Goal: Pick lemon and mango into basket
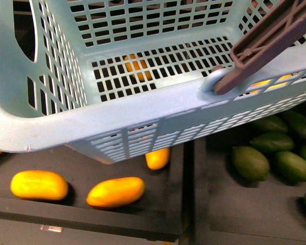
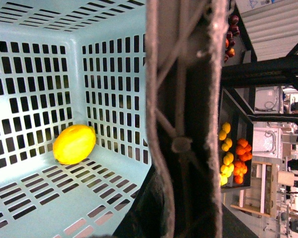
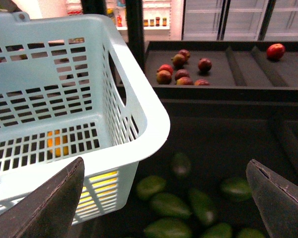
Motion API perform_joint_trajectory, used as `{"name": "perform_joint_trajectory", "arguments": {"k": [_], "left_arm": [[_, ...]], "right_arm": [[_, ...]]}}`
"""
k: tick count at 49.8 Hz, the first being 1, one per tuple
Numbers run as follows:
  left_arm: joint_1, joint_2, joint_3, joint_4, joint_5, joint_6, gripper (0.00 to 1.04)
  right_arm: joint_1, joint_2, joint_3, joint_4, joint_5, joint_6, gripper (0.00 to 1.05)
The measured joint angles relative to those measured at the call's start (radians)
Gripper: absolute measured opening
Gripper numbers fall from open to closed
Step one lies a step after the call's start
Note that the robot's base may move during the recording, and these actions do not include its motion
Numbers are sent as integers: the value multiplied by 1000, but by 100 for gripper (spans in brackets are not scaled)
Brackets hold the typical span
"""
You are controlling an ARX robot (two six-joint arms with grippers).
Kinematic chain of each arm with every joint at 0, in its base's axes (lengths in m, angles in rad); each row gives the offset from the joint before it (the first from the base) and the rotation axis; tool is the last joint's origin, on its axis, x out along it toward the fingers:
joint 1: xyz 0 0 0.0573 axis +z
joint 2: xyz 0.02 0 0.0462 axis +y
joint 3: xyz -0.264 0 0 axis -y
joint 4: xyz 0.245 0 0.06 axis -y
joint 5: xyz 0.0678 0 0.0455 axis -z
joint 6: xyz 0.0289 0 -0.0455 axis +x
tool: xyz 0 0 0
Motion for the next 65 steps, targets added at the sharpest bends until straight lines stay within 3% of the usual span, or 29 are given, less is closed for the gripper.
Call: {"name": "perform_joint_trajectory", "arguments": {"k": [65], "left_arm": [[20, 0, -1, 0, -24, 2, 5]], "right_arm": [[1, 0, 0, -1, -9, 0, 96]]}}
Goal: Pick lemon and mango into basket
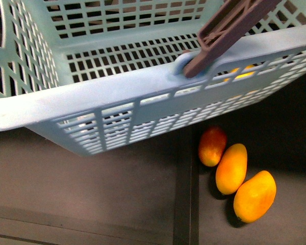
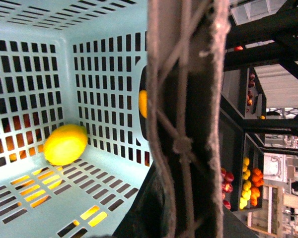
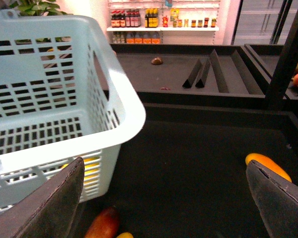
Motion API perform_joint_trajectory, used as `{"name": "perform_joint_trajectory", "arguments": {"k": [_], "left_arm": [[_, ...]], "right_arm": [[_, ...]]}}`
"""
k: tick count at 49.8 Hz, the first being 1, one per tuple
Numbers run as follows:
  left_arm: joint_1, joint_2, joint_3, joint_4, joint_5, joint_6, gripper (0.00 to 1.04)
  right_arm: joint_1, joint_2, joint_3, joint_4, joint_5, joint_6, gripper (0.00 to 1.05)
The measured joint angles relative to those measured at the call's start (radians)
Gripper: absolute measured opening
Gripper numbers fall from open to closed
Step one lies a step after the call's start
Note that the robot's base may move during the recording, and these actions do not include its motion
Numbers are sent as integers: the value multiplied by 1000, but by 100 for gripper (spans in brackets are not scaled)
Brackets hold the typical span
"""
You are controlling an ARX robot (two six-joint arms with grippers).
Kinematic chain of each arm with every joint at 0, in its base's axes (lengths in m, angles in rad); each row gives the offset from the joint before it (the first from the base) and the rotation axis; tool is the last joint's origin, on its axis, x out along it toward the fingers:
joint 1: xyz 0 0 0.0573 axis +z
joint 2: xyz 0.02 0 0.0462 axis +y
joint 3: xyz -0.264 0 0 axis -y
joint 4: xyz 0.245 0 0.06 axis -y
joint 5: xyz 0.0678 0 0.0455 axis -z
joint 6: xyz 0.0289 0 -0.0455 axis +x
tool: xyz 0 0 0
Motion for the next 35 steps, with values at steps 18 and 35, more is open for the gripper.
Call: {"name": "perform_joint_trajectory", "arguments": {"k": [18, 35], "left_arm": [[-24, 0, 0, 1, 41, 0, 5], [-18, 0, 0, 1, 16, -4, 5]], "right_arm": [[-167, 247, 282, -561, 246, 235, 96], [-514, 911, 495, -93, 33, 24, 96]]}}
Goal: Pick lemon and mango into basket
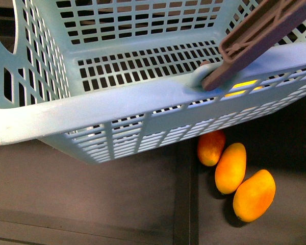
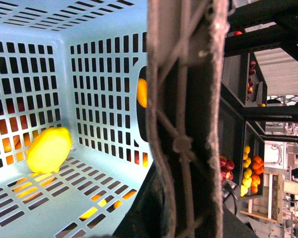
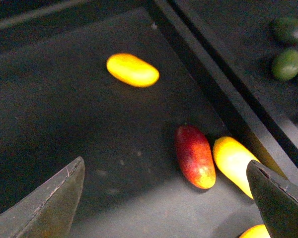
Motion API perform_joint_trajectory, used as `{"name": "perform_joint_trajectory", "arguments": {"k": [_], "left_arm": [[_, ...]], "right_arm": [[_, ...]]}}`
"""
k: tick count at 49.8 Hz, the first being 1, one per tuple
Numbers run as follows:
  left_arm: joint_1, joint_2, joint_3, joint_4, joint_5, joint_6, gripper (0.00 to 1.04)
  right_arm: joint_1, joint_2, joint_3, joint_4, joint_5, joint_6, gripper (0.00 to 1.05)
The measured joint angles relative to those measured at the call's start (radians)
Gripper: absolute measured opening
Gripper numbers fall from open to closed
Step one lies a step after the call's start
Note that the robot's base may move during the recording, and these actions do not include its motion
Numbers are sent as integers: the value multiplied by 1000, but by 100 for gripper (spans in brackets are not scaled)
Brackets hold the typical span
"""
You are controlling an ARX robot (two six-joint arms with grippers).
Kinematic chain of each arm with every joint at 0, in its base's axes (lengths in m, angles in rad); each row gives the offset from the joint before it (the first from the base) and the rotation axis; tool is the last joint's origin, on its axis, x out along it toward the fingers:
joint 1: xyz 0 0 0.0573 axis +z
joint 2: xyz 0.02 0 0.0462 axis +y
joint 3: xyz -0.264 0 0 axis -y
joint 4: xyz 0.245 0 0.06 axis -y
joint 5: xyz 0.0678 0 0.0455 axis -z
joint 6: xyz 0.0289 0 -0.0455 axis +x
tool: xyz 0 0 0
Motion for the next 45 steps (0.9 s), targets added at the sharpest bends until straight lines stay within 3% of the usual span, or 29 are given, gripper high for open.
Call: {"name": "perform_joint_trajectory", "arguments": {"k": [11, 22, 45], "left_arm": [[0, 0, 0, 0, 13, 2, 5], [-2, 0, 0, 0, 16, 2, 5], [-2, 0, 0, 0, 12, 2, 5]], "right_arm": [[-66, 447, 175, 81, -48, -69, 96], [-70, 772, 318, 109, -45, -65, 96], [-79, 950, 523, 75, -35, -46, 96]]}}
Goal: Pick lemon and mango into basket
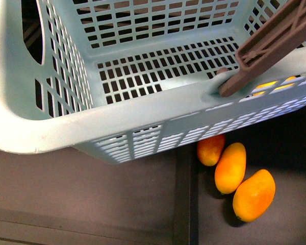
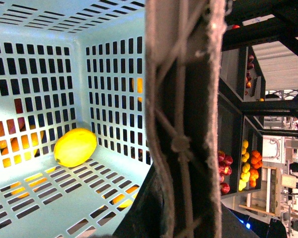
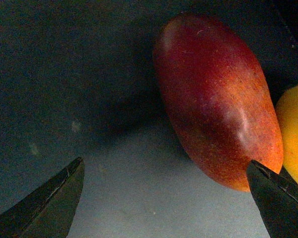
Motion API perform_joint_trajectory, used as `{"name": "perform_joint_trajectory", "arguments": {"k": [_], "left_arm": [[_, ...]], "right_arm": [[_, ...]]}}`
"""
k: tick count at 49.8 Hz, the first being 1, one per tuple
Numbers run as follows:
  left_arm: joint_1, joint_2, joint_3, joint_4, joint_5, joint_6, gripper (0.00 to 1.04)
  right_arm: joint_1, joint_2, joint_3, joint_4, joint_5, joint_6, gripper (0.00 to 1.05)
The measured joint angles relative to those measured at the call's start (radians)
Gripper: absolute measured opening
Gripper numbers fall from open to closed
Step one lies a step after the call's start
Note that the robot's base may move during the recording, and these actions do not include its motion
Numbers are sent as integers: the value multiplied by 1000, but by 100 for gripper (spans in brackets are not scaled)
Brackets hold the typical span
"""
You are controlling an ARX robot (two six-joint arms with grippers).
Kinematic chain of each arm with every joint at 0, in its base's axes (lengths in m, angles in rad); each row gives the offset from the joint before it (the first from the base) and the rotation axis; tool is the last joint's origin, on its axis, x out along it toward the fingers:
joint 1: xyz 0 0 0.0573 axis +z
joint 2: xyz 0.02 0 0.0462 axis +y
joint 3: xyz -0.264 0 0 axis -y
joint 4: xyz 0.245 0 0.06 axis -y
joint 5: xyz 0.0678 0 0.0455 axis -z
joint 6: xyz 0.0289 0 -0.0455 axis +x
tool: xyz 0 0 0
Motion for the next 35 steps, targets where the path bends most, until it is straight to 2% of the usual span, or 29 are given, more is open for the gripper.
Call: {"name": "perform_joint_trajectory", "arguments": {"k": [20, 35], "left_arm": [[0, 0, 0, 0, -2, 0, 5], [0, 0, 0, 0, -1, 0, 5]], "right_arm": [[-15, 34, 80, -29, -1, 24, 96], [-19, 39, 138, -74, -43, 77, 96]]}}
